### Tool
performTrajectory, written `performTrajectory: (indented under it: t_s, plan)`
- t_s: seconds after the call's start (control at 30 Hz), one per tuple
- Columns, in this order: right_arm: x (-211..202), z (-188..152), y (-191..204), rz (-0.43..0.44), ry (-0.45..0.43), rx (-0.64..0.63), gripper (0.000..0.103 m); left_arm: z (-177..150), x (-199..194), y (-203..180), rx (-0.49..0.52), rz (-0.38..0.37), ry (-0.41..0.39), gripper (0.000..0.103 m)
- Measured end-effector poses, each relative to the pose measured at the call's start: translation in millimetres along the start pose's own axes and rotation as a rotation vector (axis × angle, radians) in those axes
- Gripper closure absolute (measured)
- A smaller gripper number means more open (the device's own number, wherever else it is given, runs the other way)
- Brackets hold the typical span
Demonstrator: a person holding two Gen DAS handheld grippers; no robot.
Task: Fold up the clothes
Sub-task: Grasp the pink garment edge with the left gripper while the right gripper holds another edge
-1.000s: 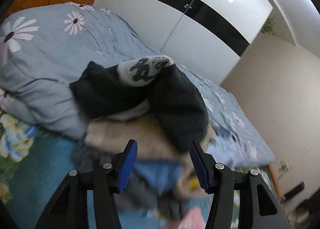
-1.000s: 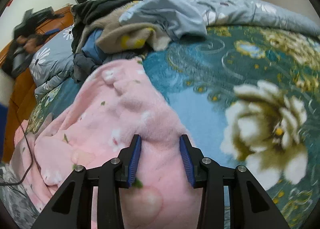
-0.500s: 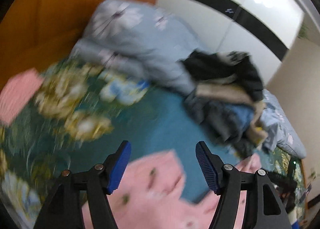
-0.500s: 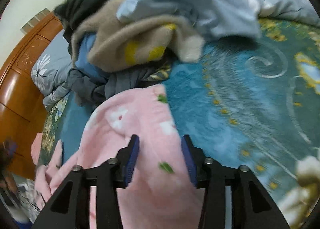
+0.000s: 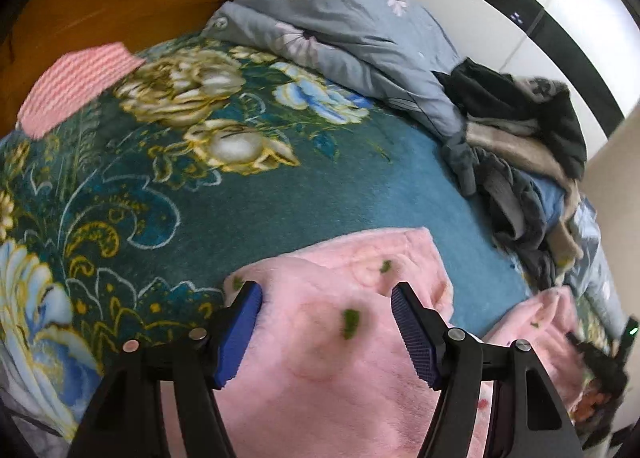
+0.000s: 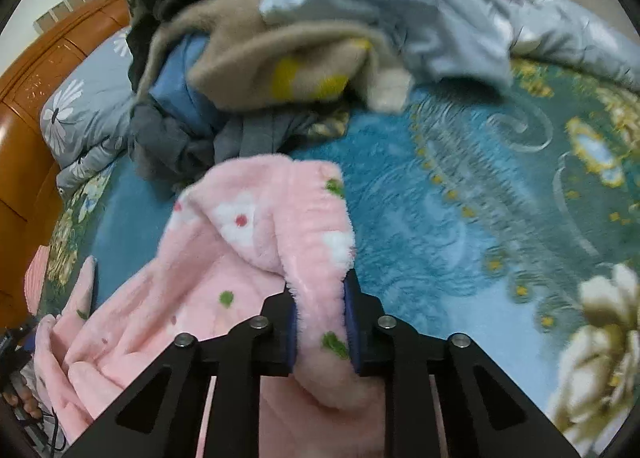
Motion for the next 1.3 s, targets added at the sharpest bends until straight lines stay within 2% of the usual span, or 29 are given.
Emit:
performTrajectory:
  t_s: [0.33, 0.6, 0.67, 0.77, 0.93, 1.07, 1.17, 1.3]
  plan:
    - [-110, 58, -96, -0.032, -0.279, 0.224, 0.087, -5, -6, -39, 0.133, -0.023, -0.024, 0.032]
    - [-101, 36, -158, -0.101, -0.207, 0.360, 0.086, 2, 2, -62, 0.154, -0.080, -0.006, 0.032]
    - [-96, 29, -163, -0.108, -0.186, 0.364, 0.086, 12, 16, -67, 0.164, -0.056, 0.015, 0.032]
    - [-90, 20, -162, -0.120, -0.157, 0.347, 0.086, 27, 37, -71, 0.176, -0.017, 0.046, 0.032]
    - [-86, 18, -145, -0.184, -0.146, 0.243, 0.086, 42, 81, -79, 0.177, -0.005, 0.137, 0.032]
    - [-87, 17, -136, -0.220, -0.152, 0.186, 0.086, 34, 108, -88, 0.170, -0.002, 0.213, 0.032]
    - [-86, 17, -132, -0.227, -0.151, 0.164, 0.085, 23, 123, -93, 0.174, 0.034, 0.264, 0.032]
    - [-85, 17, -131, -0.233, -0.151, 0.143, 0.085, 17, 131, -99, 0.205, 0.101, 0.264, 0.032]
Point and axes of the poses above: each gripper's, at about its wrist camera, not at the fingertips, and x roughly the way its jaws point, y to its left, z to its top, the point moved 2 cm from there along x, roughly the way its jaws point, and after that the axes turned 6 degrees about x, right-handed, at the moved point
